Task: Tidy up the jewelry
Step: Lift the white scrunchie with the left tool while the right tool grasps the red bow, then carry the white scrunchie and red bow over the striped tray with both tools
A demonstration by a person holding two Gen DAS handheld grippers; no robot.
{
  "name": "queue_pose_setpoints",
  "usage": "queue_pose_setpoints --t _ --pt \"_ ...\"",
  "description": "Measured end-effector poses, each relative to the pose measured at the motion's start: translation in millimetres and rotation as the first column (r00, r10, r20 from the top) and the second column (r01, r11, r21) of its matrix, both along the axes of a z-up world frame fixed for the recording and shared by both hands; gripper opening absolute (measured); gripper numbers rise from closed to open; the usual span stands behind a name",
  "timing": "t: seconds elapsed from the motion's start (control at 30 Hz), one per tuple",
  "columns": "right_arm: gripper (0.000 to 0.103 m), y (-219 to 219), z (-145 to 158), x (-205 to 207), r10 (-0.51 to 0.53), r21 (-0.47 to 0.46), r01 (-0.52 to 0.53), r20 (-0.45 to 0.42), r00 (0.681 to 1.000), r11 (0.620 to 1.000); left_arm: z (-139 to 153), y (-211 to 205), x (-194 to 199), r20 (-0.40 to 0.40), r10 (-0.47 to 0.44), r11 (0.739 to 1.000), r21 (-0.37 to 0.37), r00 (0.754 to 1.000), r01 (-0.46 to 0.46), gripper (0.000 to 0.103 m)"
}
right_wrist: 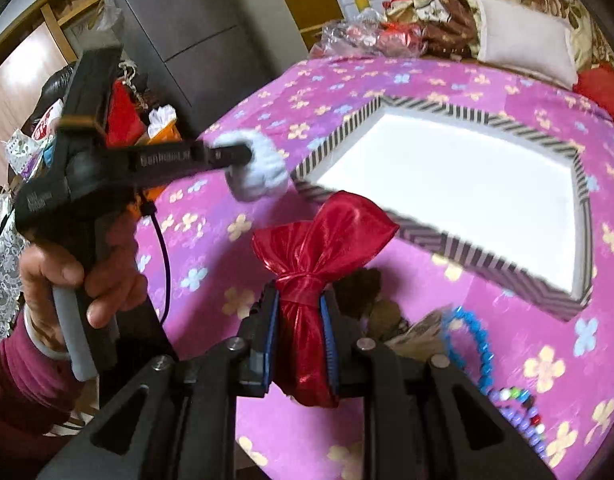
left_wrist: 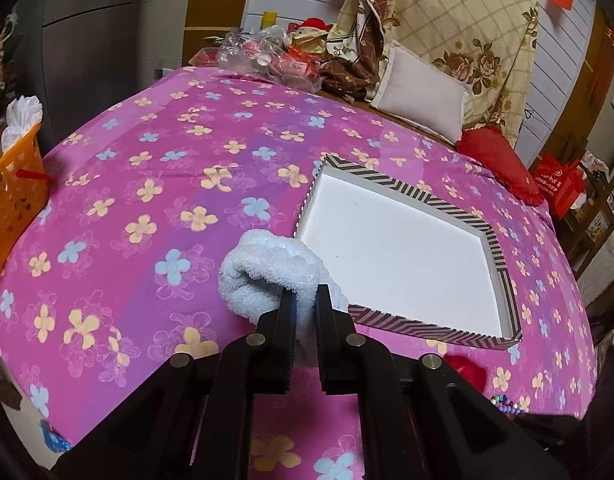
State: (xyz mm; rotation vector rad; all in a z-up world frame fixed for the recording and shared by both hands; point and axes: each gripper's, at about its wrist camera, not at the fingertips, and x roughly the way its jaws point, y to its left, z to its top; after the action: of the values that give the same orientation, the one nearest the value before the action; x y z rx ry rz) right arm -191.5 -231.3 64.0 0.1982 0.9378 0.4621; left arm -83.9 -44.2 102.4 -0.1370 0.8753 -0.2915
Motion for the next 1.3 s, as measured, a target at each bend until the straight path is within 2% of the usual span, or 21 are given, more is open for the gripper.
queue_pose_setpoints --t 0.07,0.1,0.17,0.27,0.37,0.57,0.63,0.67,0.7,0.73,0.87,1.07,1.2,1.3 --pt "0.024 3 -11 0 -0.002 0.004 0.002 -0.027 1.0 1.0 -2 -1 -1 -0.003 -0.003 1.0 0.003 1.0 0.003 0.009" --pt "0.029 4 -18 1 -0.004 0.0 0.004 -0.052 0.999 1.0 -2 -2 -2 -0.004 -0.004 1.0 0.004 1.0 0.004 0.009" --pt "0.031 7 -28 3 -0.004 -0.021 0.002 -0.089 0.996 1.0 -3 -1 -3 -0.005 -0.004 1.0 0.008 1.0 0.004 0.009" --pt "0.032 7 -31 0 -0.007 -0.028 0.004 -0.099 0.995 1.0 -4 1 -2 -0.006 0.002 1.0 0.01 1.0 -0.002 0.009" --pt "0.044 5 -25 -4 0.0 -0.018 -0.002 -0.089 0.996 1.0 -5 2 -2 -0.009 0.007 1.0 0.009 1.0 -0.007 0.009" --pt "0.045 13 -21 -11 0.04 -0.026 -0.042 -0.084 0.996 0.999 -6 1 -2 -0.01 0.002 1.0 0.011 1.0 -0.002 0.009" --pt "0.044 20 -25 -12 0.061 -0.063 -0.066 -0.081 0.995 0.996 -7 1 -2 -0.012 0.001 1.0 0.013 1.0 -0.001 0.009" --pt "0.038 24 -29 -13 0.063 -0.102 -0.071 -0.084 0.995 0.992 -7 0 -3 -0.012 0.002 1.0 0.014 1.0 -0.002 0.009" --pt "0.019 24 -32 -13 0.065 -0.105 -0.073 -0.085 0.994 0.992 -7 1 -3 -0.011 0.003 1.0 0.014 1.0 -0.003 0.009" --pt "0.013 22 -33 -14 0.068 -0.087 -0.075 -0.085 0.994 0.993 -7 0 -3 -0.01 0.003 1.0 0.014 1.0 -0.003 0.009" --pt "0.011 10 -12 -15 0.044 -0.043 -0.044 -0.003 0.999 0.998 -4 0 -3 0.001 0.004 1.0 0.015 1.0 -0.004 0.009" --pt "0.011 -12 21 3 -0.001 -0.011 0.002 0.074 0.997 1.0 7 -4 -1 0.034 -0.01 1.0 -0.007 0.999 0.011 0.009" --pt "0.011 -27 28 16 -0.02 0.077 0.014 0.066 0.998 0.997 12 -7 4 0.042 -0.015 1.0 -0.004 0.999 0.015 0.009" --pt "0.011 -33 22 18 -0.039 0.08 0.034 0.056 0.998 0.996 12 -9 5 0.045 -0.016 1.0 0.0 0.999 0.016 0.009"
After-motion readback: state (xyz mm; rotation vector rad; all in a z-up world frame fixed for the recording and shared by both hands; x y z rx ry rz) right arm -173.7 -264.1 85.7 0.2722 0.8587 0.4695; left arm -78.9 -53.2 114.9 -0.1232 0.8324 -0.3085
